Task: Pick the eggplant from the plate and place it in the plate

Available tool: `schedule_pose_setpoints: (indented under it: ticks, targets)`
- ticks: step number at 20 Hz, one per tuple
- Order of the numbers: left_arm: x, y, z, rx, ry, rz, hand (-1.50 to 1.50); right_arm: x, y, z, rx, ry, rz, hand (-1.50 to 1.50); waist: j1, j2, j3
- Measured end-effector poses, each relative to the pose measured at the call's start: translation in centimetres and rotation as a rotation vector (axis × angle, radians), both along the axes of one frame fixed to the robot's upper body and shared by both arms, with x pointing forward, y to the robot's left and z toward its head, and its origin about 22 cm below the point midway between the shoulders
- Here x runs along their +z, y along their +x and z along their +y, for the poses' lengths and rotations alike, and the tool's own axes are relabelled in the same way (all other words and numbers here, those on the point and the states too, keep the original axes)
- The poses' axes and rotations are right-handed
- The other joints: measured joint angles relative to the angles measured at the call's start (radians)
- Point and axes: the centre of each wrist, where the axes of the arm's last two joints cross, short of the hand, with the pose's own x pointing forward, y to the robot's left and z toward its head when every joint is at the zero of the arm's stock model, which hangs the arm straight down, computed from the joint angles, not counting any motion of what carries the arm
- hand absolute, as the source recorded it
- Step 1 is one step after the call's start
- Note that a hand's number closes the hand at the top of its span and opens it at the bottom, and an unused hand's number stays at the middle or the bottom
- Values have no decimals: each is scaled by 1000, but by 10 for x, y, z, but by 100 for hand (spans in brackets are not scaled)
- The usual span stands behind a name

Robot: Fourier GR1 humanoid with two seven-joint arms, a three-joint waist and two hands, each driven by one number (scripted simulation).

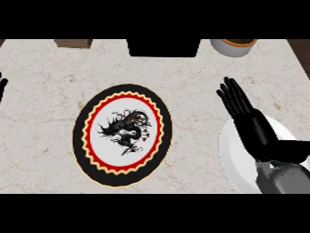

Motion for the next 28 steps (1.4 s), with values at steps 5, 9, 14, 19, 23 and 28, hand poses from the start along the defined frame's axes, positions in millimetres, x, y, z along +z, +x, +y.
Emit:
schedule_pose_setpoints:
  ticks: [5,9,14,19,23,28]
  targets:
    - [9,11,-18,-92,13,-21,0,3,-15,24,394,-47,47,150,6,3,22]
    - [9,14,-32,-167,23,-2,0,26,-11,16,602,-447,-48,150,-4,-18,20]
    - [13,20,-43,-214,22,8,0,-23,-50,-26,617,-553,63,-150,-23,-5,28]
    - [19,27,-55,-238,19,18,0,-44,-71,-72,542,-389,94,-150,-16,0,30]
    - [18,27,-59,-252,20,19,0,-18,-60,-103,487,-367,30,-150,-7,0,30]
    - [20,29,-63,-261,21,15,0,36,-33,-130,475,-558,-34,-150,3,0,29]
